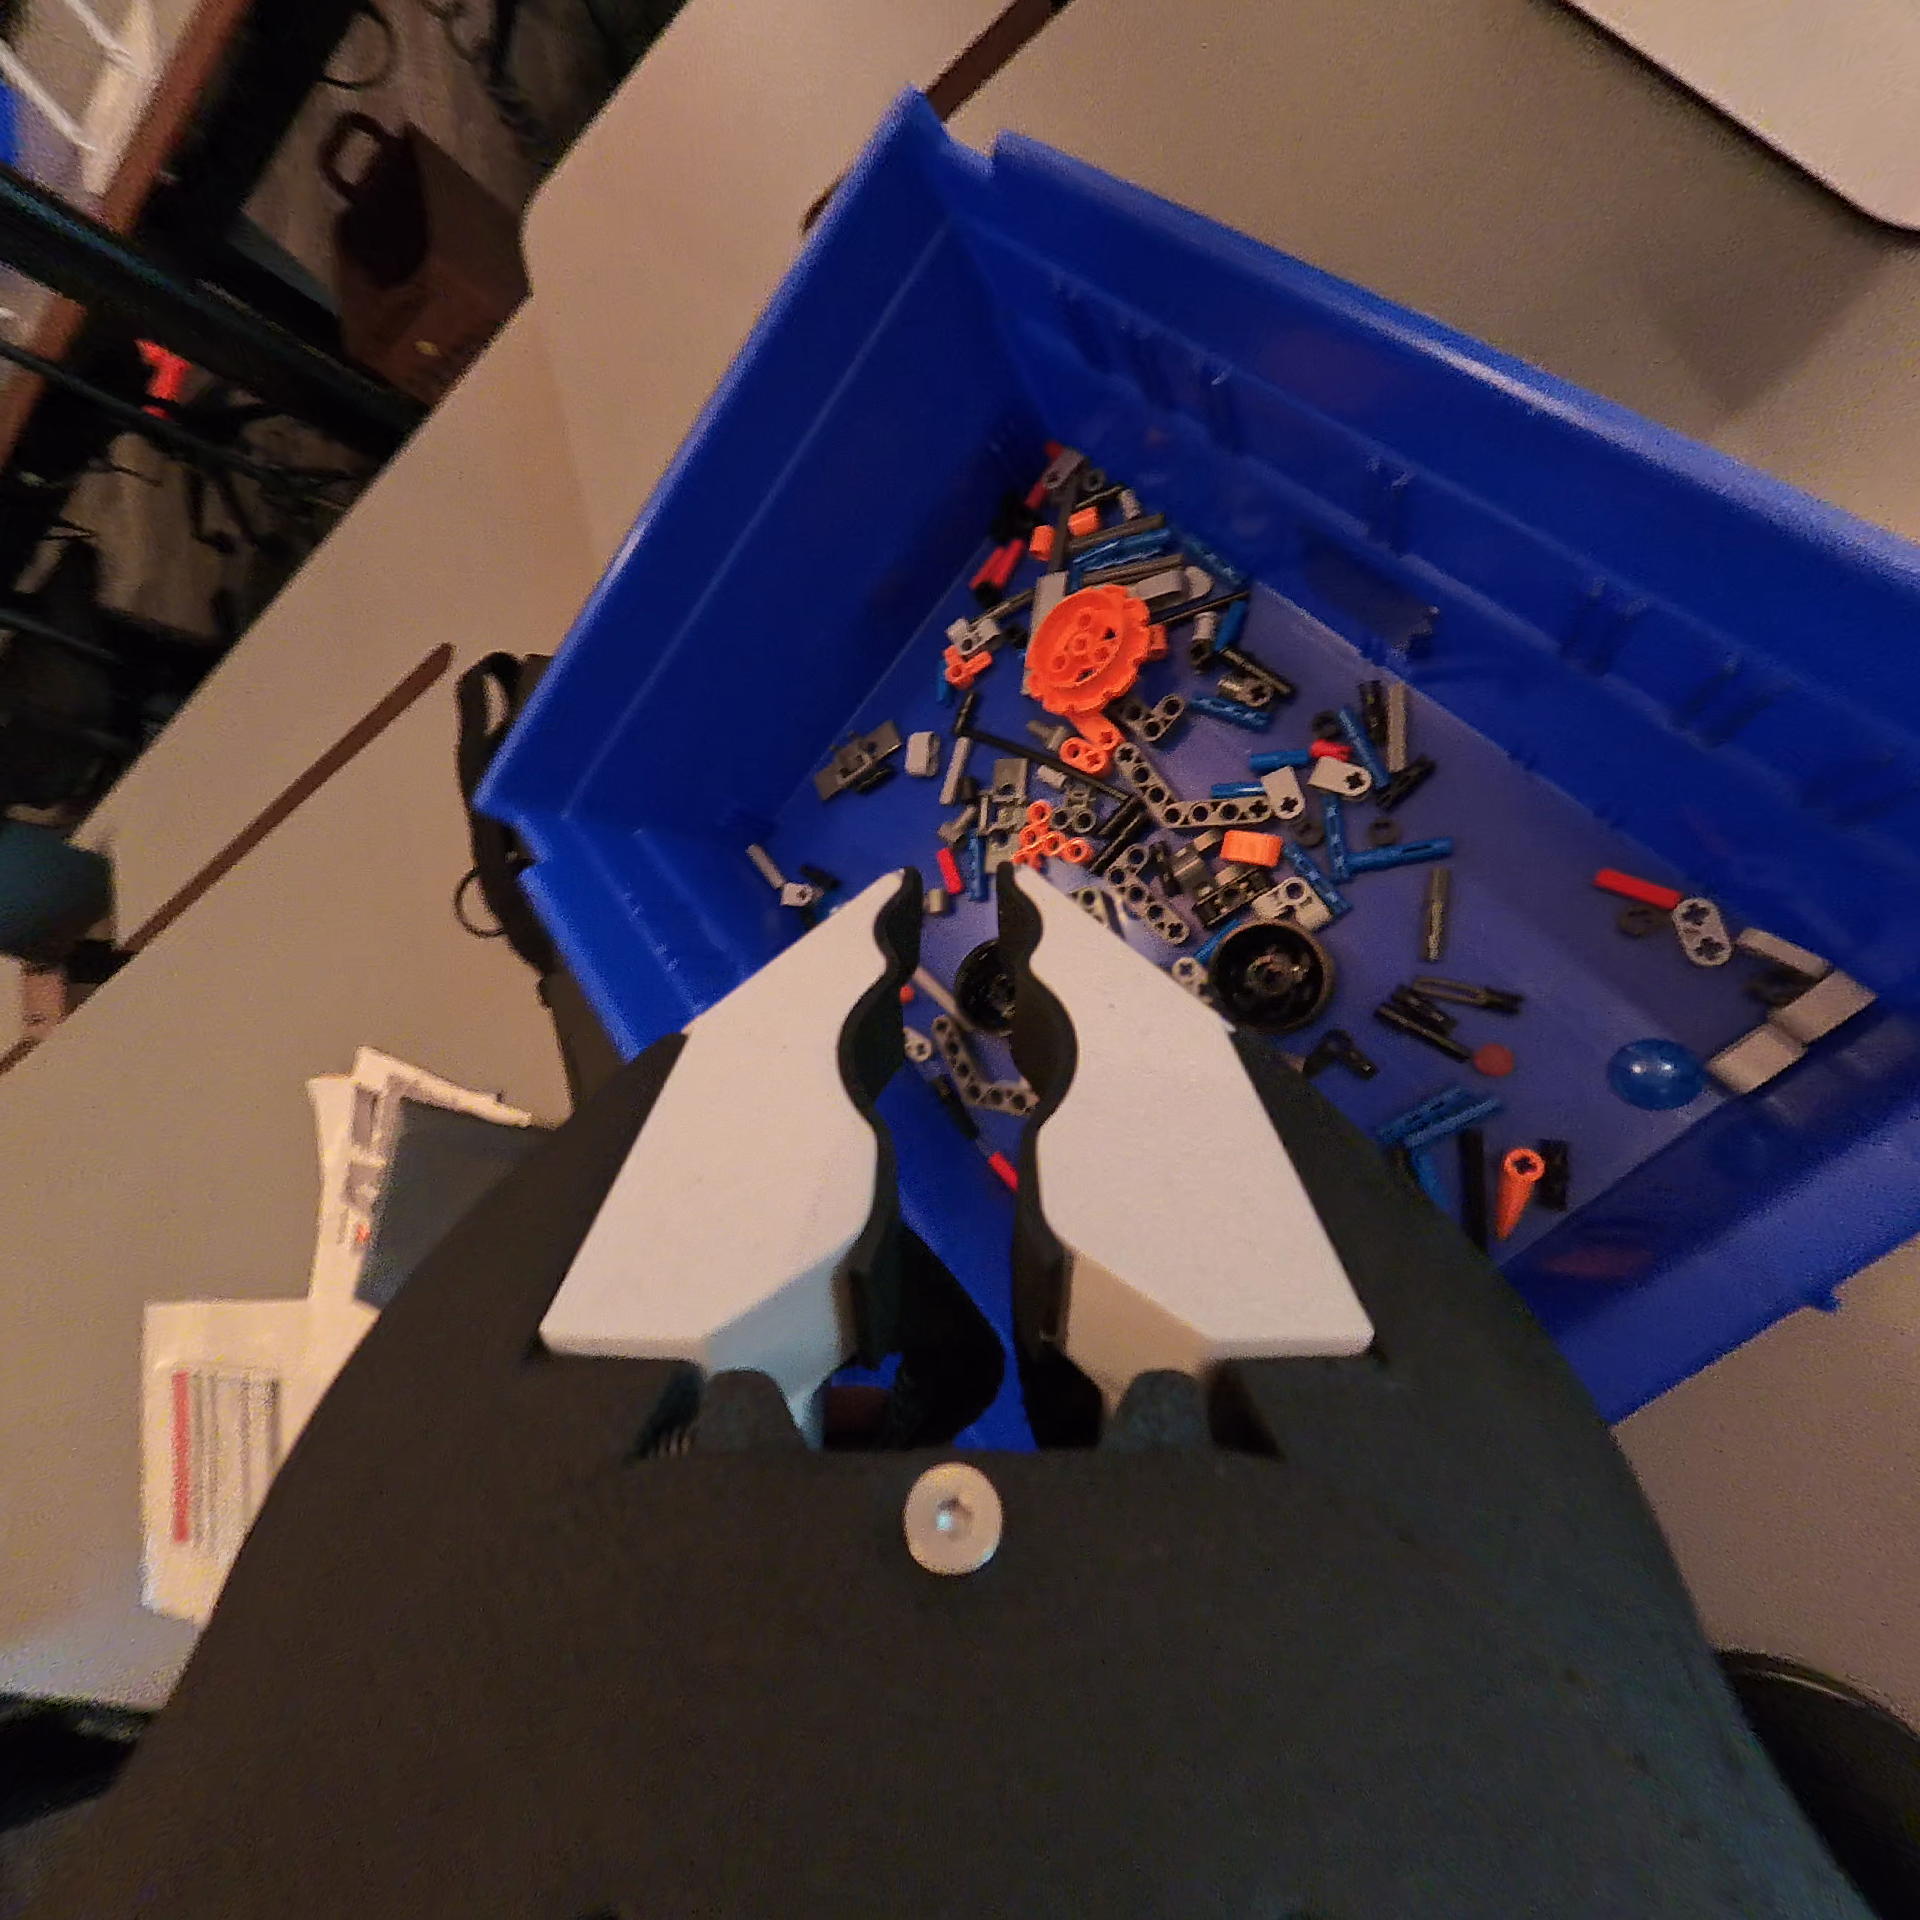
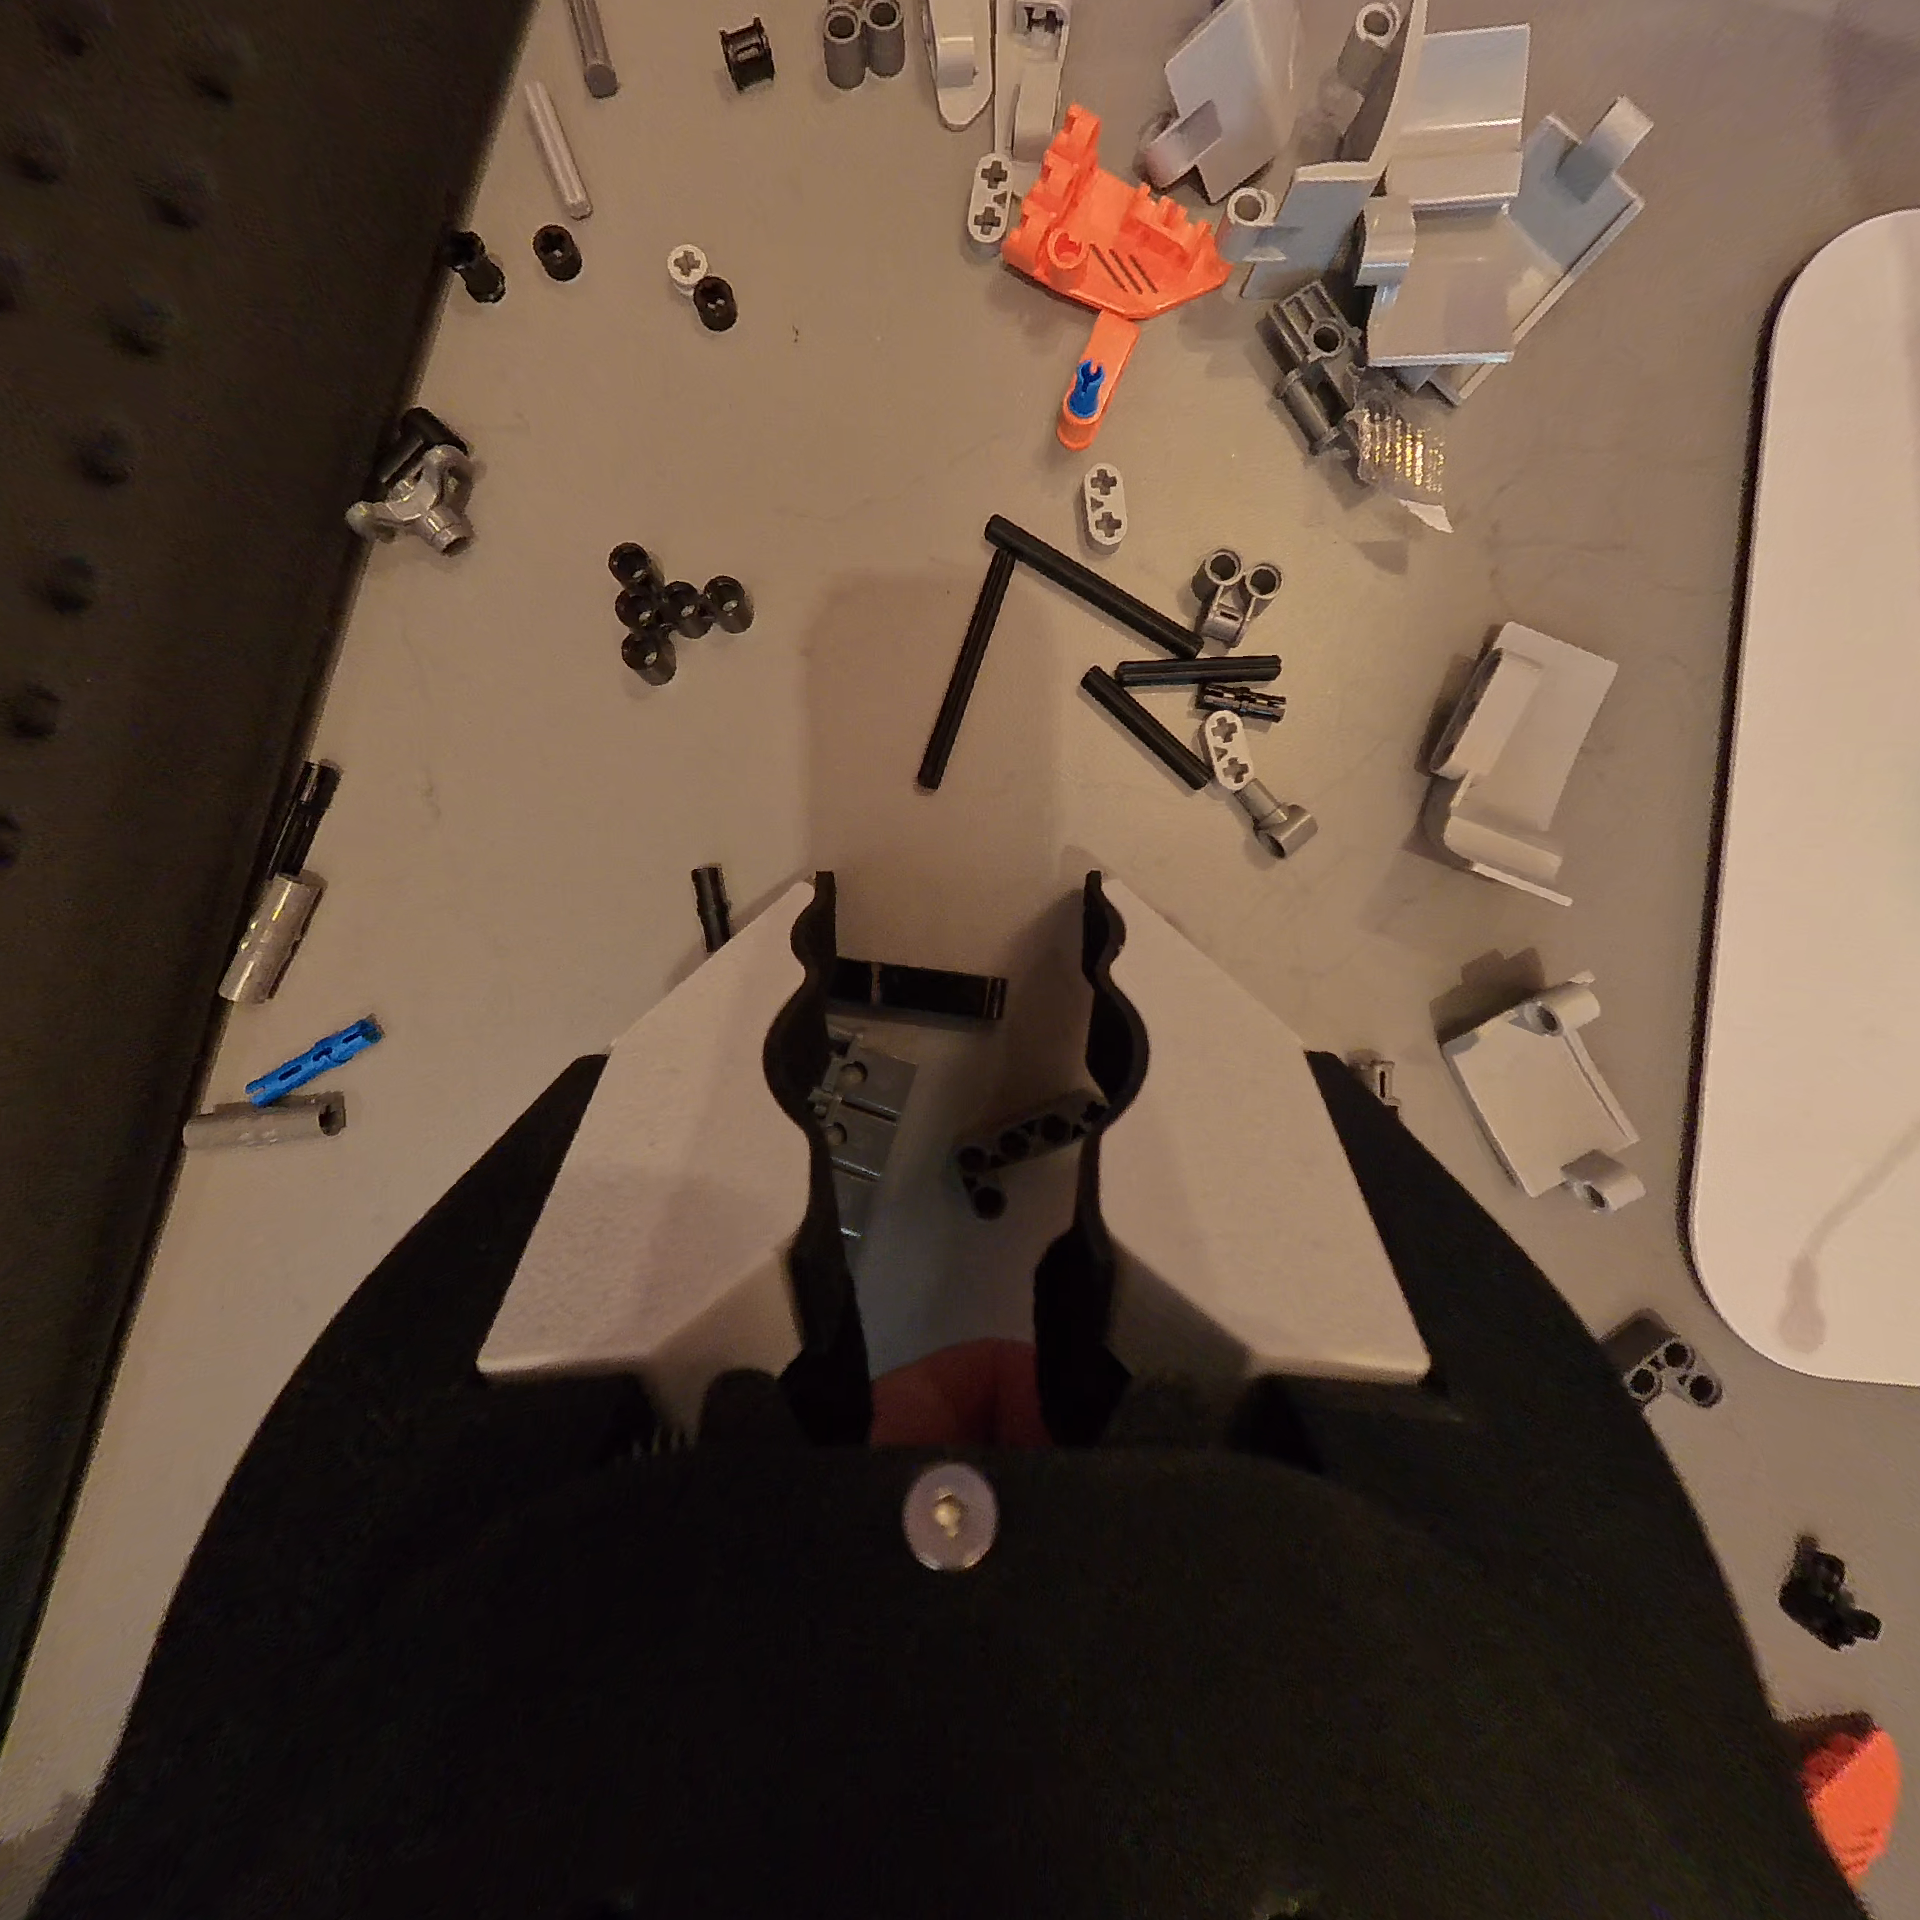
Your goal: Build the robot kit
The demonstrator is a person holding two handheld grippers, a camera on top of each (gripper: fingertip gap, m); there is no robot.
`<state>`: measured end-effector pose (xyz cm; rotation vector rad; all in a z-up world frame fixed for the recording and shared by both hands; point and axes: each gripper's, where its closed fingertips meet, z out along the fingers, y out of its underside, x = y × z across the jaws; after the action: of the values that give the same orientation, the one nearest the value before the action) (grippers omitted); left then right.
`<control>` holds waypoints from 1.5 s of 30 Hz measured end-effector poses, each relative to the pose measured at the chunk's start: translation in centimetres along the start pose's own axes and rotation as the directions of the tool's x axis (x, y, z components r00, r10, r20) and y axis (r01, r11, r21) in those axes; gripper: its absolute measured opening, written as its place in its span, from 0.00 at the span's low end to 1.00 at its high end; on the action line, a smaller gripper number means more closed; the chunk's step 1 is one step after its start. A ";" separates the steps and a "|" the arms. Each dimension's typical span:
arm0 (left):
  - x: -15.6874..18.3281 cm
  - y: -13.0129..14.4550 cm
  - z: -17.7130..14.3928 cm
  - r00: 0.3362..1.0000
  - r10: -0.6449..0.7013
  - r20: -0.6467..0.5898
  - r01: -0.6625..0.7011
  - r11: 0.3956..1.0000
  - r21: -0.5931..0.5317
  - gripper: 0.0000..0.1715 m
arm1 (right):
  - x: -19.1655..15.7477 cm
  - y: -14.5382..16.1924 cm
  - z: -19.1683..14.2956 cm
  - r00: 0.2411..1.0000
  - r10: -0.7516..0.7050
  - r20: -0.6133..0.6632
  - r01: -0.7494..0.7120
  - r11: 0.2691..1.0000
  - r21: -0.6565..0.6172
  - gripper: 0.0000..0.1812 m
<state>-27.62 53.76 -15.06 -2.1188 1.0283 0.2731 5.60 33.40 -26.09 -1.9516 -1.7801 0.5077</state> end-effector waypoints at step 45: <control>5.1 -6.4 3.0 0.928 0.124 -0.353 -0.065 0.983 0.174 0.04 | 0.3 0.3 -0.1 0.999 0.031 0.020 -0.032 0.999 0.017 0.24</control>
<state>-19.08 55.43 -16.16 -2.0173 1.3204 -0.1605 5.92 33.64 -26.16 -1.9722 -1.7537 0.5532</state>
